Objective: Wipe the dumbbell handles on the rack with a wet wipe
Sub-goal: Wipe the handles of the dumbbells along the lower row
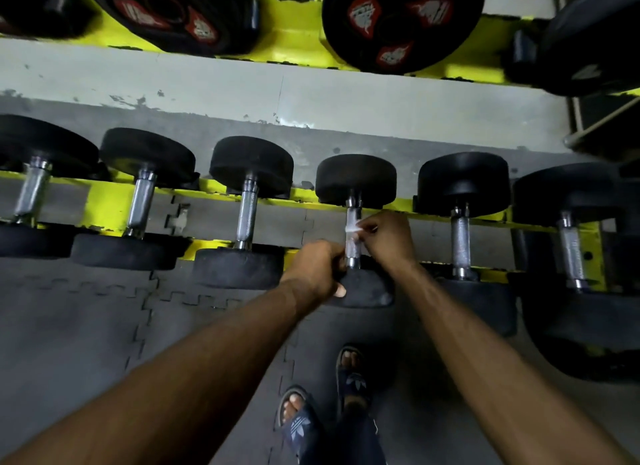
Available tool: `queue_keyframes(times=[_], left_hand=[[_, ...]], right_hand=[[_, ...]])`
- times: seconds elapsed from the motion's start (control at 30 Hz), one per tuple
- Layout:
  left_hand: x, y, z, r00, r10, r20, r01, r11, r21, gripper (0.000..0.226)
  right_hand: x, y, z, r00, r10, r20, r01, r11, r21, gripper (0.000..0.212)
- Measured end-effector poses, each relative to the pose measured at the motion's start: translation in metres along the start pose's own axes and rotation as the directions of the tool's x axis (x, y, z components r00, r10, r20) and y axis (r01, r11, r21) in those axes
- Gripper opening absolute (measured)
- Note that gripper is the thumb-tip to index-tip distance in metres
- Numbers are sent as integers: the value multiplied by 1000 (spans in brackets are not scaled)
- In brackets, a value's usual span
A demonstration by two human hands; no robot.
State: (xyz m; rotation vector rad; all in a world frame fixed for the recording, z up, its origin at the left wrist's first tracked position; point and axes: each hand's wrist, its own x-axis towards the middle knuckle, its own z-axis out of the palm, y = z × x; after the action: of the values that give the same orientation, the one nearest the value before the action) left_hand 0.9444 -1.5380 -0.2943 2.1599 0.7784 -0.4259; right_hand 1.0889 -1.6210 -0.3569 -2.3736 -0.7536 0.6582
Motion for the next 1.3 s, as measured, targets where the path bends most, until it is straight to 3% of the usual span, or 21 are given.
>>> queue_keyframes(times=[0.07,0.17,0.33,0.47,0.53,0.7,0.87,0.93,1.0,1.07,1.2,1.27,1.3], left_hand=[[-2,0,0,1000,-3,-2,3,1000,1,48],[-2,0,2,1000,-8,-25,8,1000,2,45],[-3,-2,7,999,-17,-47,17,1000,-15,43],[-2,-1,7,998,-11,-61,11,1000,0,31],[-3,-1,7,998,-9,-62,9,1000,-1,32],[-3,2,4,999,-8,-40,8,1000,2,43],[-7,-1,5,997,36,-62,-34,999,29,38],[-9,-3,6,996,53,-71,-51,998,32,36],[-10,-4,7,995,61,-79,-60,998,10,34],[-11,-4,7,994,59,-92,-60,998,-6,31],[-10,-4,8,993,53,-104,-55,998,-24,30],[-10,-5,8,993,53,-103,-56,998,-23,30],[-10,-6,9,993,52,-102,-56,998,-31,31]], right_hand=[[-5,6,5,998,24,-66,-27,999,-45,6],[-16,10,8,995,102,6,-101,993,-56,8],[-14,11,2,986,158,46,-160,986,42,28],[-1,-3,4,971,226,-82,-206,958,202,7],[-1,-5,4,968,239,-75,-215,947,239,4],[-12,-1,-1,981,101,167,-114,991,72,15],[12,-4,2,990,-100,-102,106,992,61,15],[14,0,4,975,-194,-106,194,981,-16,15],[7,4,0,944,-324,65,328,943,-57,9],[4,7,-1,900,-365,237,411,893,-186,14],[26,-11,3,919,-345,189,391,852,-348,16],[33,-19,8,924,-345,164,380,778,-500,13],[33,-21,11,906,-361,220,420,702,-575,13]])
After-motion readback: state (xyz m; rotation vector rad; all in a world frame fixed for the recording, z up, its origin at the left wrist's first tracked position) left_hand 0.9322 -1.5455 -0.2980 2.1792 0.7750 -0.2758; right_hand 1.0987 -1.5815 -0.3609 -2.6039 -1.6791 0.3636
